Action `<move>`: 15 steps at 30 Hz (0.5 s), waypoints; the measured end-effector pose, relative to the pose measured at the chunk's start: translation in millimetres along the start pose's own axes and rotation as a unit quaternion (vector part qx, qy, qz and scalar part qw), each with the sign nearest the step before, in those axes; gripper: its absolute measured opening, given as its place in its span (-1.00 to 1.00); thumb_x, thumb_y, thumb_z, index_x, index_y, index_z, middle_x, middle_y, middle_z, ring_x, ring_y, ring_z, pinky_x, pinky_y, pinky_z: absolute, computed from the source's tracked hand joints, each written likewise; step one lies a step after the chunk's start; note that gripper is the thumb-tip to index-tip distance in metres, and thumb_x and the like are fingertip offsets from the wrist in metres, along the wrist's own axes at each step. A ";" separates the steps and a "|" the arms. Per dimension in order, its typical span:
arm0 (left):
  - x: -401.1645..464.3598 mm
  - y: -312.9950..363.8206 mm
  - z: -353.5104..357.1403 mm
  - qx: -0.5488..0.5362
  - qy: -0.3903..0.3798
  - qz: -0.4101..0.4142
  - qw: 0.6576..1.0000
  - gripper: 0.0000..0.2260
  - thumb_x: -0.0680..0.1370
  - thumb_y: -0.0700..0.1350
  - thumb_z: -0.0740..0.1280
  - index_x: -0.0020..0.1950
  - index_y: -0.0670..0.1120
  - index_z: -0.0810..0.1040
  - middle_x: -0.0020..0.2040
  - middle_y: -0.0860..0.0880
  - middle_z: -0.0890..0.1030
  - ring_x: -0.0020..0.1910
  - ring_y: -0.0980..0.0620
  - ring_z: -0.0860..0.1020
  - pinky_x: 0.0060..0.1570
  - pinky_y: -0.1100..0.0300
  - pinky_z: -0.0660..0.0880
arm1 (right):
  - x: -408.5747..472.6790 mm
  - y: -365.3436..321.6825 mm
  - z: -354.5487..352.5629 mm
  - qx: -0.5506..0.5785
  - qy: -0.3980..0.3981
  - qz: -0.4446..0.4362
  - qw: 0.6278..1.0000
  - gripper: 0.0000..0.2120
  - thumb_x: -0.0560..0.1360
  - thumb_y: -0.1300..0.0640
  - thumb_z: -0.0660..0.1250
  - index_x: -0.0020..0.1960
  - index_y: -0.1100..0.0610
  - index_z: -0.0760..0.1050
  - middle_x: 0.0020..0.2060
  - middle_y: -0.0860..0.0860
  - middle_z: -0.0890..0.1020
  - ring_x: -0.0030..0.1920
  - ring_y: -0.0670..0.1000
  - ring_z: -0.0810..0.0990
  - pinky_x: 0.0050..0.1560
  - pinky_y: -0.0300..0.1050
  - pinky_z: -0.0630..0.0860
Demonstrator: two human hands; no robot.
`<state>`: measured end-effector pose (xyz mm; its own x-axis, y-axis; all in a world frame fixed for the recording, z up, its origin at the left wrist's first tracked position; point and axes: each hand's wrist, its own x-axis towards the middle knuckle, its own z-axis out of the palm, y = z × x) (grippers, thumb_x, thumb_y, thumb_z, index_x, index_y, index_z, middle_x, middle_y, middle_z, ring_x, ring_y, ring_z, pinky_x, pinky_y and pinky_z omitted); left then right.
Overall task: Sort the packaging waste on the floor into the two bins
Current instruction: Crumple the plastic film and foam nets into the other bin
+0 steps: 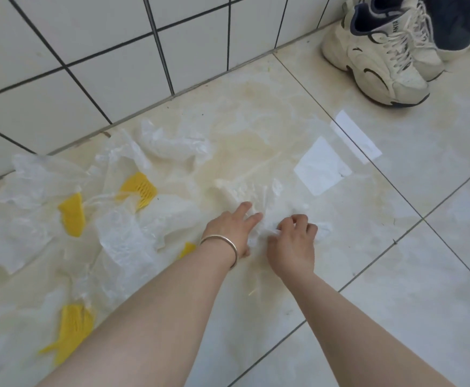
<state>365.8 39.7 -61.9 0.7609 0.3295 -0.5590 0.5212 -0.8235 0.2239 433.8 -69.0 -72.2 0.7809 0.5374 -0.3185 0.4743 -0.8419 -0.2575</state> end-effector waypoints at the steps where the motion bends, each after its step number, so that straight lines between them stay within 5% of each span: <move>1: 1.6 -1.4 5.1 -0.023 0.021 0.011 0.999 -0.42 0.50 -0.02 0.32 0.47 0.12 0.16 0.49 0.03 0.10 0.22 -0.14 0.45 0.07 0.05 0.45 | -1.7 1.3 5.6 0.009 0.019 -0.028 0.999 -0.74 0.47 0.22 0.13 0.09 0.25 0.46 0.10 0.16 0.45 0.10 0.26 0.39 -0.03 -0.13 0.26; 5: 0.9 1.5 20.4 -0.094 0.043 0.020 0.994 -0.69 0.57 -0.13 0.17 0.32 -0.05 0.38 0.23 -0.13 0.42 0.14 -0.18 0.51 0.04 0.00 0.42 | -11.7 -0.9 11.6 0.112 -0.007 -0.029 0.993 -0.55 0.50 0.33 0.12 0.38 0.16 0.32 0.21 0.04 0.47 0.16 0.12 0.37 0.07 -0.15 0.34; 9: -8.0 13.7 23.5 -0.087 0.054 -0.023 0.995 -0.72 0.61 -0.14 0.05 0.25 -0.16 0.40 0.23 -0.18 0.42 0.19 -0.18 0.45 0.06 0.03 0.33 | -22.1 -13.2 15.9 0.150 0.003 -0.038 0.988 -0.74 0.49 0.33 0.17 0.15 0.21 0.47 0.01 0.09 0.50 0.06 0.12 0.46 -0.16 -0.24 0.23; 12: -23.5 6.9 16.1 -0.135 0.181 -0.033 0.974 -0.52 0.44 -0.02 -0.13 0.04 -0.18 0.51 0.04 -0.17 0.52 0.01 -0.18 0.51 -0.18 0.08 0.28 | -24.7 -27.9 5.3 0.209 0.002 -0.055 0.976 -0.85 0.52 0.28 0.17 0.04 0.22 0.48 -0.09 -0.02 0.40 -0.13 0.02 0.45 -0.29 -0.21 0.22; 15: -43.9 -10.3 -1.1 -0.125 0.301 -0.043 0.944 -0.72 0.34 -0.07 0.04 -0.31 -0.12 0.51 -0.32 -0.09 0.53 -0.34 -0.16 0.53 -0.45 0.21 0.27 | -29.2 -55.2 -15.4 0.268 0.022 -0.096 0.958 -0.86 0.56 0.27 0.14 0.02 0.24 0.46 -0.07 -0.05 0.37 -0.22 -0.18 0.43 -0.26 -0.44 0.34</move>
<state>327.5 34.3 -38.8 0.7540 0.6553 -0.0457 0.6089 -0.6712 0.4226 391.0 -39.0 -34.7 0.7218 0.6676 -0.1826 0.3432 -0.5743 -0.7432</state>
